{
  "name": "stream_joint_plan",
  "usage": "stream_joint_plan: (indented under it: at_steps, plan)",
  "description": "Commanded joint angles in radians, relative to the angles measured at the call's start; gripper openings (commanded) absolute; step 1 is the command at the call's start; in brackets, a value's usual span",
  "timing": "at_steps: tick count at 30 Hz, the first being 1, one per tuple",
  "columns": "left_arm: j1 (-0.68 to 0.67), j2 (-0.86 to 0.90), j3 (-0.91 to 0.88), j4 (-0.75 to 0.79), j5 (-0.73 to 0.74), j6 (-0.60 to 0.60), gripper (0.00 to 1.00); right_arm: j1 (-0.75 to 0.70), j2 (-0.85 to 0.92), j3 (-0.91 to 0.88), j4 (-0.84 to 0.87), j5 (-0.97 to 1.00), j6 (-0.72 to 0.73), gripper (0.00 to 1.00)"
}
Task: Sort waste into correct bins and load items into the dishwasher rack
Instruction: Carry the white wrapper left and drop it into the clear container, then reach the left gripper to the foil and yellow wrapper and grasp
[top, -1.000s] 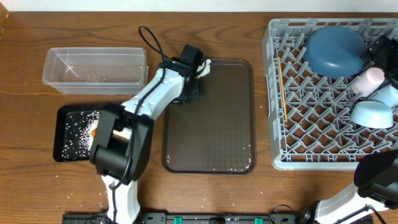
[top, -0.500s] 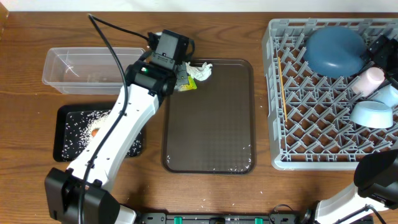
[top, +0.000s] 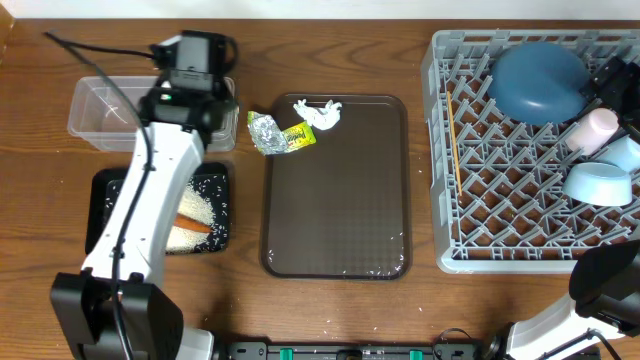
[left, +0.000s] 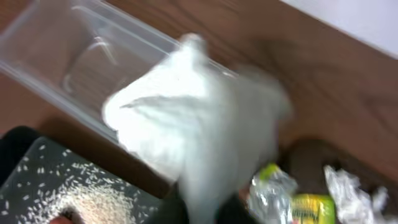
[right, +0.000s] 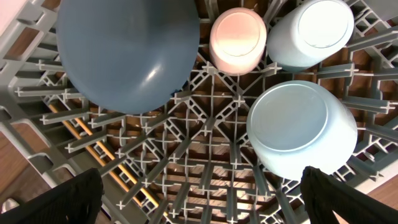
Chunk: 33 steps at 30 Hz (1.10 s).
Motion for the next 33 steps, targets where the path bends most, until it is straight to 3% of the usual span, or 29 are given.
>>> stream_joint_plan:
  at_steps: [1,3,4,8,12,16,20,24,33]
  plan:
    - [0.059,0.015,-0.018,0.008,-0.027,-0.016,0.33,-0.005,0.001,-0.001,-0.001,-0.003,0.011,0.99]
    - [0.084,0.015,-0.023,0.011,-0.027,-0.016,0.72,-0.005,0.001,-0.001,-0.001,-0.003,0.011,0.99]
    - [0.092,0.015,-0.023,0.008,-0.027,-0.016,0.83,-0.005,0.001,-0.001,-0.001,-0.003,0.011,0.99]
    - [0.1,0.014,-0.023,-0.012,0.071,-0.014,0.87,-0.005,0.001,-0.001,-0.001,-0.003,0.011,0.99]
    - [0.079,0.014,-0.023,-0.029,0.351,0.001,0.87,-0.005,0.001,-0.001,0.0,-0.003,0.011,0.99]
    - [0.013,0.014,-0.046,-0.026,0.55,0.0,0.76,-0.005,0.001,-0.001,-0.001,-0.003,0.011,0.99]
    - [-0.092,0.015,-0.097,-0.019,0.465,-0.005,0.75,-0.005,0.001,-0.001,-0.001,-0.003,0.011,0.99]
    - [-0.156,0.015,-0.156,-0.006,0.303,-0.095,0.76,-0.005,0.001,-0.001,-0.001,-0.003,0.011,0.99]
    - [-0.174,0.017,-0.278,0.14,0.267,-0.126,0.73,-0.005,0.001,-0.001,-0.001,-0.003,0.011,0.99]
